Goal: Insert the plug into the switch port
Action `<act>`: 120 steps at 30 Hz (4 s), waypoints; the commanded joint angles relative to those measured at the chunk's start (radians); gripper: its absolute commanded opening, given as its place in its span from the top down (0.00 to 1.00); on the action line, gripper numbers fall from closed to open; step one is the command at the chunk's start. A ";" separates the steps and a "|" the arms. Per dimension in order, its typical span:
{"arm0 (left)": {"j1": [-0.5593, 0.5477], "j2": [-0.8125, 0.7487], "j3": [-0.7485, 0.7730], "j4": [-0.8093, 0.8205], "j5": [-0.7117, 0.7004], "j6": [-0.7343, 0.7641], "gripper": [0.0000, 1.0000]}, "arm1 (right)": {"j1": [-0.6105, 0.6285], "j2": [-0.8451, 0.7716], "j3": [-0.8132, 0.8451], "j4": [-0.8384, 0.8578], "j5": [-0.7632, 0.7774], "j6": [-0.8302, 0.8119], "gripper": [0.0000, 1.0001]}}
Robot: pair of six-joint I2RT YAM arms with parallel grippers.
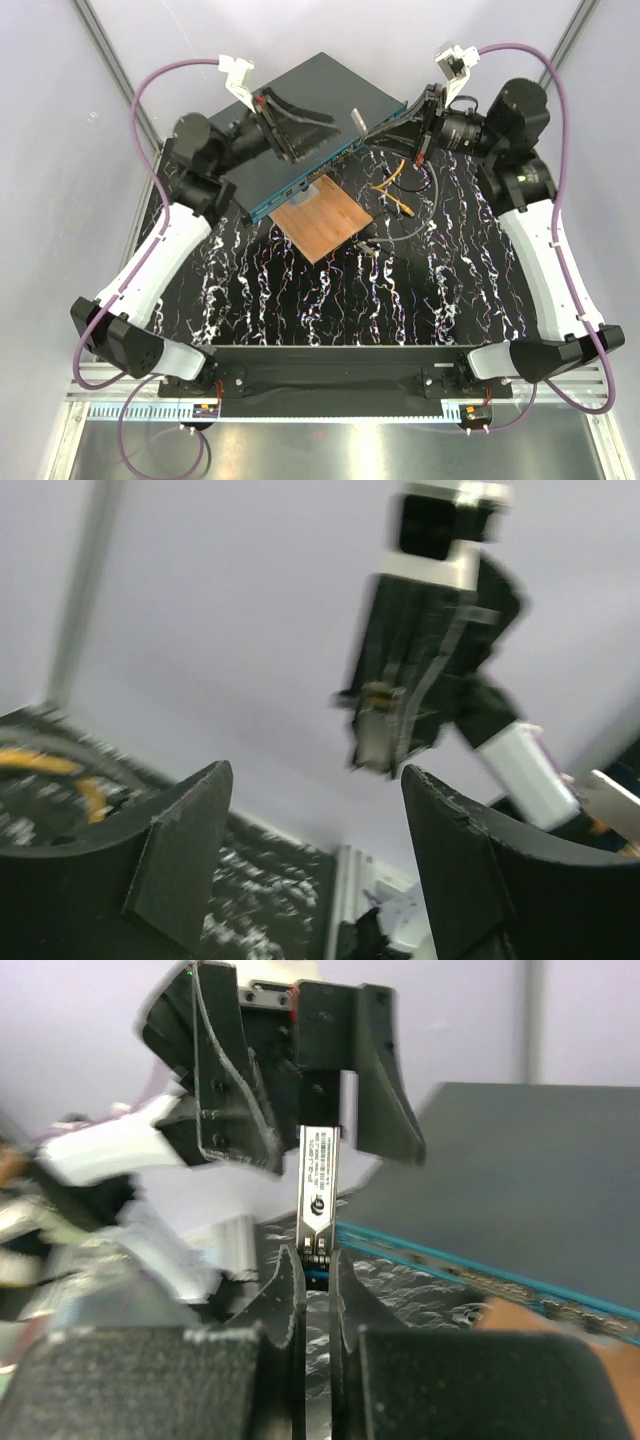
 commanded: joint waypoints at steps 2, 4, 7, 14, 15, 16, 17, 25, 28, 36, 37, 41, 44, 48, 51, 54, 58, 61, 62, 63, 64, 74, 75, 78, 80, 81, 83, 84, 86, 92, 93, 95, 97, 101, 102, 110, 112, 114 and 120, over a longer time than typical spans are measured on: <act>0.074 -0.033 0.144 -0.355 -0.005 0.261 0.27 | -0.006 0.046 0.155 -0.535 0.255 -0.489 1.00; 0.077 -0.030 0.205 -0.549 -0.045 0.438 0.27 | -0.006 0.090 0.192 -0.679 0.395 -0.611 1.00; 0.077 -0.005 0.307 -0.765 -0.091 0.625 0.27 | -0.008 0.153 0.258 -0.834 0.524 -0.738 1.00; 0.077 0.064 0.436 -1.060 -0.243 0.851 0.27 | -0.006 0.296 0.410 -1.043 0.721 -0.861 1.00; 0.077 0.072 0.442 -1.083 -0.255 0.855 0.28 | -0.006 0.311 0.417 -1.065 0.747 -0.870 1.00; 0.077 0.085 0.453 -1.094 -0.272 0.877 0.28 | -0.006 0.336 0.428 -1.074 0.753 -0.875 1.00; 0.077 0.107 0.468 -1.124 -0.300 0.897 0.29 | -0.006 0.365 0.465 -1.083 0.754 -0.874 1.00; 0.078 0.072 0.333 -1.005 -0.098 0.949 0.27 | -0.005 0.371 0.478 -1.112 0.605 -0.918 1.00; 0.074 0.030 0.255 -0.934 0.039 1.059 0.27 | -0.005 0.315 0.441 -1.161 0.451 -0.978 1.00; -0.109 -0.147 0.011 -0.949 -0.053 1.729 0.22 | 0.007 0.258 0.391 -1.281 0.117 -0.982 1.00; -0.136 -0.155 -0.001 -0.959 -0.085 1.780 0.22 | 0.015 0.256 0.379 -1.287 0.101 -0.988 1.00; -0.234 -0.160 -0.024 -0.947 -0.179 1.900 0.23 | 0.044 0.259 0.355 -1.342 0.054 -1.036 1.00; -0.284 -0.165 -0.063 -0.901 -0.244 1.940 0.26 | 0.073 0.258 0.333 -1.378 0.046 -1.056 1.00; -0.321 -0.155 -0.086 -0.876 -0.300 1.984 0.31 | 0.095 0.256 0.319 -1.391 0.044 -1.065 1.00; -0.336 -0.148 -0.097 -0.858 -0.329 2.009 0.34 | 0.106 0.256 0.322 -1.393 0.043 -1.065 1.00; -0.345 -0.142 -0.101 -0.822 -0.360 2.007 0.39 | 0.118 0.256 0.312 -1.395 0.050 -1.064 1.00; -0.351 -0.131 -0.103 -0.798 -0.378 2.010 0.42 | 0.132 0.259 0.290 -1.399 0.043 -1.068 1.00; -0.364 -0.129 -0.110 -0.779 -0.397 2.012 0.43 | 0.133 0.270 0.289 -1.405 0.037 -1.064 1.00; -0.365 -0.129 -0.112 -0.778 -0.403 2.012 0.44 | 0.135 0.268 0.290 -1.404 0.038 -1.062 1.00; -0.365 -0.129 -0.113 -0.781 -0.404 2.011 0.44 | 0.135 0.270 0.292 -1.404 0.038 -1.061 1.00; -0.365 -0.134 -0.113 -0.782 -0.404 2.011 0.44 | 0.135 0.268 0.293 -1.401 0.043 -1.055 1.00; -0.365 -0.161 -0.147 -0.762 -0.447 1.980 0.37 | 0.135 0.258 0.279 -1.387 0.072 -1.022 1.00; -0.365 -0.161 -0.146 -0.759 -0.449 1.978 0.37 | 0.133 0.256 0.282 -1.385 0.070 -1.022 1.00; -0.365 -0.161 -0.143 -0.755 -0.455 1.968 0.37 | 0.135 0.261 0.289 -1.388 0.076 -1.019 1.00; -0.364 -0.161 -0.146 -0.744 -0.467 1.963 0.37 | 0.133 0.255 0.284 -1.387 0.078 -1.019 1.00; -0.361 -0.163 -0.149 -0.735 -0.469 1.964 0.37 | 0.135 0.256 0.284 -1.387 0.078 -1.021 1.00; -0.350 -0.162 -0.150 -0.735 -0.466 1.954 0.37 | 0.135 0.254 0.287 -1.387 0.084 -1.016 1.00; -0.344 -0.166 -0.150 -0.748 -0.460 1.951 0.36 | 0.133 0.254 0.292 -1.385 0.092 -1.012 1.00; -0.330 -0.178 -0.162 -0.753 -0.429 1.955 0.35 | 0.133 0.251 0.292 -1.385 0.093 -1.005 1.00; -0.331 -0.175 -0.153 -0.759 -0.369 1.983 0.33 | 0.133 0.264 0.287 -1.388 0.063 -1.015 1.00; -0.334 -0.171 -0.149 -0.765 -0.366 1.995 0.34 | 0.133 0.265 0.292 -1.388 0.061 -1.013 1.00; -0.350 -0.158 -0.146 -0.761 -0.374 2.029 0.34 | 0.133 0.265 0.290 -1.382 0.058 -1.010 1.00; -0.357 -0.149 -0.136 -0.758 -0.372 2.035 0.37 | 0.133 0.268 0.292 -1.384 0.049 -1.008 1.00; -0.368 -0.135 -0.124 -0.749 -0.371 2.035 0.44 | 0.133 0.279 0.290 -1.396 0.041 -1.012 1.00; -0.371 -0.128 -0.120 -0.749 -0.369 2.035 0.46 | 0.133 0.279 0.287 -1.396 0.038 -1.012 1.00; -0.388 -0.114 -0.110 -0.749 -0.366 2.020 0.86 | 0.133 0.279 0.298 -1.404 -0.005 -1.015 0.93; -0.388 -0.112 -0.109 -0.747 -0.374 1.994 0.93 | 0.132 0.274 0.290 -1.384 0.000 -0.990 0.82; -0.388 -0.112 -0.109 -0.755 -0.381 1.972 1.00 | 0.133 0.265 0.281 -1.364 0.007 -0.950 0.75; -0.388 -0.122 -0.109 -0.749 -0.404 1.928 1.00 | 0.130 0.259 0.279 -1.315 -0.009 -0.903 0.75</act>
